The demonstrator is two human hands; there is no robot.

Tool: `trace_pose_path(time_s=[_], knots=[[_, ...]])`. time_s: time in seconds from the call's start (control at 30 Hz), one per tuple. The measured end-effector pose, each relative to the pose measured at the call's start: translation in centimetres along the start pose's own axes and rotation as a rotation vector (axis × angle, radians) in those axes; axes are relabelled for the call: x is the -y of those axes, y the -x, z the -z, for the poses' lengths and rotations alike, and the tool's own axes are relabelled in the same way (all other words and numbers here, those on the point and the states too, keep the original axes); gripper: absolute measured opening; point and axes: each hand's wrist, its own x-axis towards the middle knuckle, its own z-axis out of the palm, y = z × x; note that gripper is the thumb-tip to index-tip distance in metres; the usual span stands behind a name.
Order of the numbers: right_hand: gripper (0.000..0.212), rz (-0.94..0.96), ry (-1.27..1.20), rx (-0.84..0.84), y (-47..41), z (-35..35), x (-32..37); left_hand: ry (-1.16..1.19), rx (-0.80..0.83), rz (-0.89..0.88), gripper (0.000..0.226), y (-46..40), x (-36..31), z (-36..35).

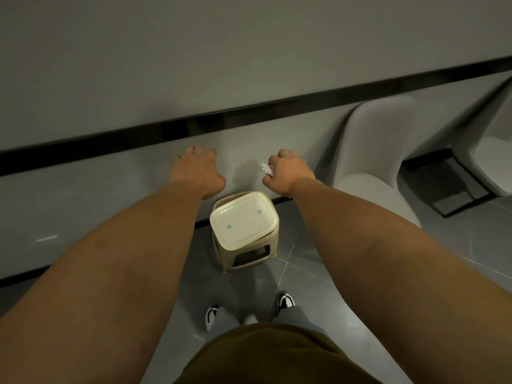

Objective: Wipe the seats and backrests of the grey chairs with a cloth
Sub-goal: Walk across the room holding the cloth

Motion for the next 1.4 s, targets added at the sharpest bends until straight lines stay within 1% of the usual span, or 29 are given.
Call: trace_pose_path(time_s=[0.27, 0.47, 0.73, 0.93, 1.1, 1.3, 1.4], knots=[[0.043, 0.135, -0.014, -0.004, -3.5, 2.4, -0.1, -0.051, -0.03, 0.108, 0.072, -0.7, 0.1, 1.2], [0.047, 0.243, 0.031, 0.013, -5.4, 3.3, 0.7, -0.089, -0.028, 0.2, 0.073, 0.2, 1.4, 1.4], [0.047, 0.31, 0.003, 0.013, -6.8, 3.5, 3.8, -0.075, -0.048, 0.243, 0.072, 1.8, 3.1, 1.2], [0.047, 0.255, 0.017, 0.073, -6.0, 0.0, 6.0, -0.055, 0.013, 0.221, 0.072, 2.5, 5.6, -1.6], [0.047, 0.217, -0.014, 0.111, -5.2, -4.2, 7.7, -0.007, 0.086, 0.163, 0.071, 3.1, 6.9, -5.8], [0.048, 0.157, 0.006, 0.203, -5.4, -10.3, 6.7, 0.065, 0.139, 0.108, 0.07, 2.6, 6.8, -11.9], [0.05, 0.142, -0.025, 0.226, -6.2, -13.9, 5.7, 0.041, 0.159, 0.11, 0.069, 2.1, 6.5, -15.6]])
